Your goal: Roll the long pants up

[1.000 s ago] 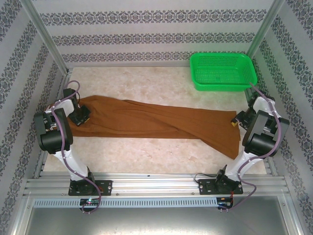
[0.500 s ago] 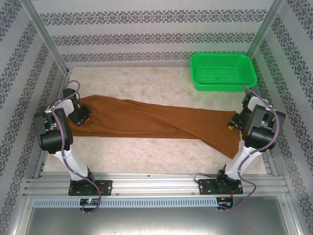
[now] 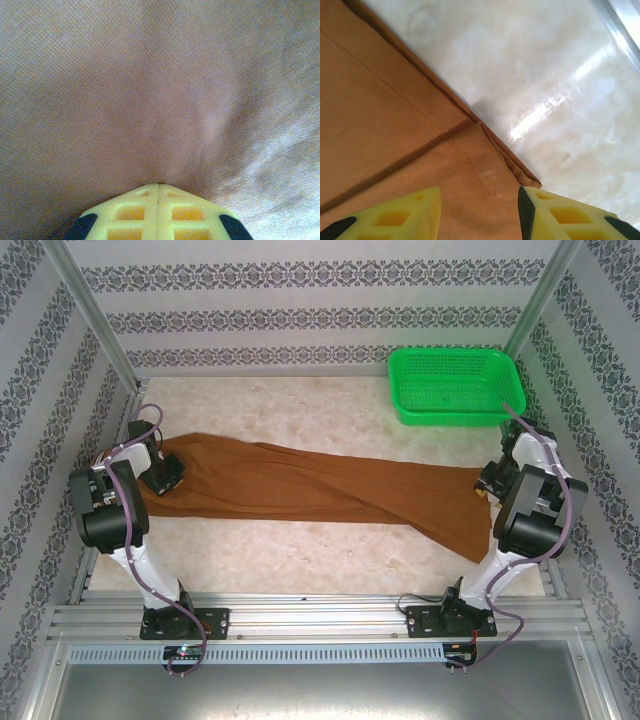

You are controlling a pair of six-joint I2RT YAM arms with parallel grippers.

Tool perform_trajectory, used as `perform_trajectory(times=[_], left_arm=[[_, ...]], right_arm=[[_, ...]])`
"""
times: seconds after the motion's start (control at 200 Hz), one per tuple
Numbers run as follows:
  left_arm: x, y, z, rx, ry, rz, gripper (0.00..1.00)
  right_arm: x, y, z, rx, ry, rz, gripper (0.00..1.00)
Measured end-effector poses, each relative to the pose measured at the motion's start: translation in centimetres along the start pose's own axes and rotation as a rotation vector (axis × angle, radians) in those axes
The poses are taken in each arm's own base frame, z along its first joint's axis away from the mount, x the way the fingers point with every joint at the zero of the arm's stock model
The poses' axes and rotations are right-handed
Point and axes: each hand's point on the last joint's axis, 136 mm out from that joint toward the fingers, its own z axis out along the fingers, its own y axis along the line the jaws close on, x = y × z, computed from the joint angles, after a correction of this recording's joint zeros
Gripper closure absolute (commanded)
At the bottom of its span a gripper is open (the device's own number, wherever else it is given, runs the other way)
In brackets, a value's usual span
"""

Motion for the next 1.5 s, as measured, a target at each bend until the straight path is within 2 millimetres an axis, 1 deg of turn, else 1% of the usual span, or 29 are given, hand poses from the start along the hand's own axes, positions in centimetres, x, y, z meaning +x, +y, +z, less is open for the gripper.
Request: perform_trajectory(times=[0.045,0.11,0.3,0.59,0.629,0.659,0.679,0.709,0.729,0.779,0.794,0.839,0.874,1.014,1.074,1.164,1.279,1.354,1.444,1.499], left_arm=[[-0.1,-0.1,0.0,0.002,-0.003,0.000,1.00],[-0.1,-0.1,0.0,0.006,-0.005,0.001,1.00],[-0.2,-0.2,0.1,0.011,-0.005,0.000,1.00],[-0.2,-0.3,0.1,0.020,-0.004,0.001,1.00],[-0.2,-0.3,0.2,0.020,-0.004,0.001,1.00],[-0.2,-0.3,0.2,0.020,-0.003,0.001,1.00],[-0.2,-0.4,0.2,0.022,-0.003,0.001,1.00],[-0.2,-0.4,0.2,0.022,-0.003,0.001,1.00],[-0.2,-0.4,0.2,0.022,-0.003,0.001,1.00],[-0.2,-0.4,0.2,0.024,-0.004,0.001,1.00],[-0.2,-0.4,0.2,0.025,-0.005,0.001,1.00],[-0.3,-0.5,0.2,0.028,-0.006,0.002,1.00],[-0.3,-0.5,0.2,0.028,-0.005,0.002,1.00],[-0.3,-0.5,0.2,0.029,-0.005,0.002,1.00],[-0.3,-0.6,0.2,0.032,-0.005,0.002,1.00],[-0.3,-0.7,0.3,0.040,-0.005,0.003,1.00],[-0.4,-0.9,0.3,0.048,-0.005,0.004,1.00],[-0.4,-0.9,0.3,0.049,-0.005,0.004,1.00],[-0.4,-0.9,0.3,0.049,-0.005,0.004,1.00],[-0.4,-0.9,0.3,0.049,-0.005,0.004,1.00]], right_arm=[[0.0,0.0,0.1,0.000,0.002,-0.009,0.61],[0.1,0.0,0.5,0.004,0.013,-0.008,0.55],[1.0,-0.3,2.5,0.026,0.064,-0.012,0.52],[1.3,-0.3,4.0,0.038,0.092,-0.015,0.52],[1.4,-0.3,4.3,0.040,0.097,-0.015,0.55],[1.4,-0.3,4.4,0.039,0.099,-0.014,0.59],[1.4,-0.3,4.4,0.038,0.099,-0.016,0.66],[1.4,-0.1,4.4,0.037,0.099,-0.017,0.79],[1.4,-0.1,4.4,0.037,0.099,-0.020,0.84],[1.5,0.0,4.3,0.037,0.100,-0.024,0.87],[1.6,0.1,4.3,0.038,0.100,-0.026,0.91],[1.6,0.2,4.2,0.040,0.097,-0.028,0.95],[1.6,0.2,4.0,0.039,0.095,-0.030,1.00],[1.6,0.1,3.3,0.042,0.090,-0.029,1.00],[1.4,0.1,2.4,0.037,0.079,-0.029,1.00],[0.8,0.4,0.7,0.023,0.048,-0.030,1.00],[-0.3,0.9,-1.7,0.001,-0.004,-0.033,1.00],[-1.7,1.2,-3.1,-0.007,-0.053,-0.028,1.00],[-3.2,1.7,-4.3,-0.020,-0.101,-0.024,1.00],[-4.2,2.1,-4.6,-0.026,-0.113,-0.023,1.00]])
